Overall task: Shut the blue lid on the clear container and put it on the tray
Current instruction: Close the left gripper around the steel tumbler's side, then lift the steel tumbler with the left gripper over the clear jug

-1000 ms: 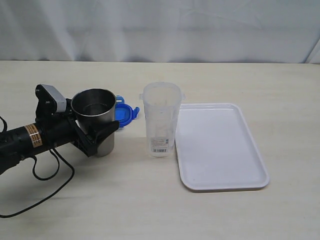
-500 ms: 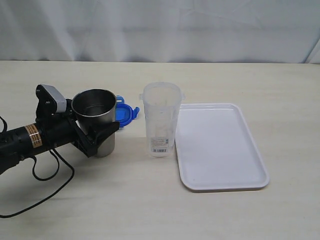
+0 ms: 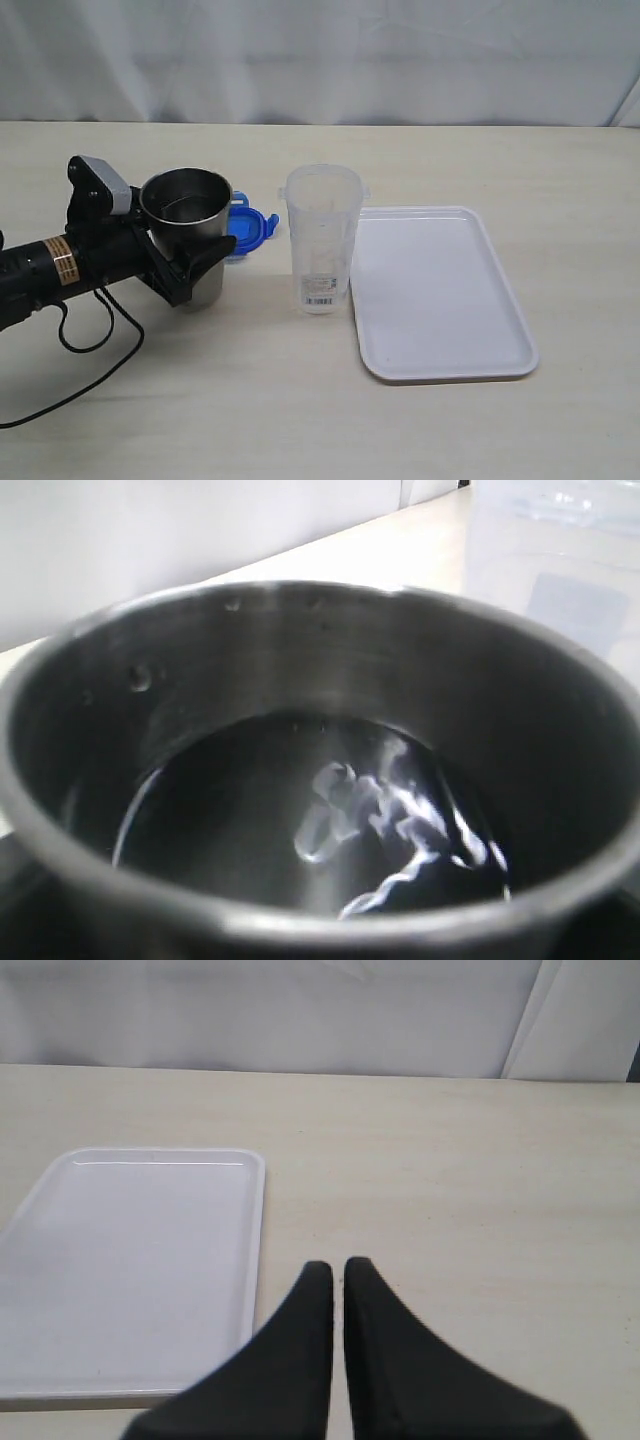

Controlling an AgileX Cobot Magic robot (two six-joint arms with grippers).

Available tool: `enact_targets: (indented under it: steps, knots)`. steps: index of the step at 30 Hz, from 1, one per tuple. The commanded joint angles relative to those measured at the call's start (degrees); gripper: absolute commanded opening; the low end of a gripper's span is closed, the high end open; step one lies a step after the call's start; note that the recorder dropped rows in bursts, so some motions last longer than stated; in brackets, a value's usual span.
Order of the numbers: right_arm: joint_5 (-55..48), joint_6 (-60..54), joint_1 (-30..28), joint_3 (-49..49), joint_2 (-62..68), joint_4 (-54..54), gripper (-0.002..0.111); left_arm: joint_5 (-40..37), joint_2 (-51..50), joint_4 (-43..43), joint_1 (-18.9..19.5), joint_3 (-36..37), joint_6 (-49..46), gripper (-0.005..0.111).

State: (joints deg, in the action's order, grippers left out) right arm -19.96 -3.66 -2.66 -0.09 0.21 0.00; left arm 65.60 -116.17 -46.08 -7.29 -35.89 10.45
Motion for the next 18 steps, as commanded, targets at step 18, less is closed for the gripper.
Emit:
enact_targets:
  steps: [18]
  knots:
    - [0.11, -0.01, 0.11, 0.09, -0.21, 0.0, 0.004, 4.36, 11.79, 1.92, -0.14, -4.13, 12.58, 0.0]
